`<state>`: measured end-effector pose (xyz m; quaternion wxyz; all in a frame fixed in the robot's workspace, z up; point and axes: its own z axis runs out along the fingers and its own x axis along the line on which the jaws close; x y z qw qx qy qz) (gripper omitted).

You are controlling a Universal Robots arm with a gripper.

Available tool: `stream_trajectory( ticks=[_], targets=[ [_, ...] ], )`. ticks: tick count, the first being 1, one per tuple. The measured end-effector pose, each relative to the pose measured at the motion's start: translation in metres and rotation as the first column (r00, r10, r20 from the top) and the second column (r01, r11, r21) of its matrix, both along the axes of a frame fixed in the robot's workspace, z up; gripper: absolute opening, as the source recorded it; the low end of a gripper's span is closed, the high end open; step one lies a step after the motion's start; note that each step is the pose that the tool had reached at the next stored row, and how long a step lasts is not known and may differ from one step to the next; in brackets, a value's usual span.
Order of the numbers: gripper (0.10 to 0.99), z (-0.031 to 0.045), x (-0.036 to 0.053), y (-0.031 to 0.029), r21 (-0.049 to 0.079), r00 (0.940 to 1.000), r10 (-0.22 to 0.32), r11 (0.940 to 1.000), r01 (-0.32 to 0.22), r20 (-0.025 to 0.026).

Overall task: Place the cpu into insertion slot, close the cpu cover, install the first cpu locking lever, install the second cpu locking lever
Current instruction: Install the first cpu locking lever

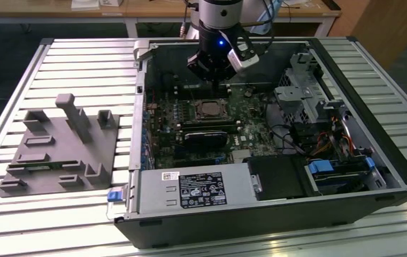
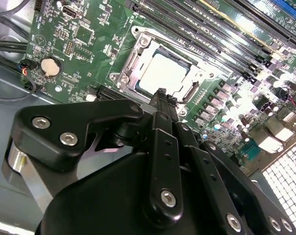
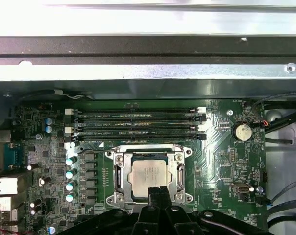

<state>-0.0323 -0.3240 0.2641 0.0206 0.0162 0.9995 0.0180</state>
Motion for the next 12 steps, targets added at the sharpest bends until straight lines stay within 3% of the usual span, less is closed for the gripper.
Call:
stream_trajectory(
  ticks=[12],
  targets=[
    [0.106, 0.0001, -0.0023, 0.0, 0.0, 1.0, 0.0, 1.0, 0.0, 0.0001]
  ],
)
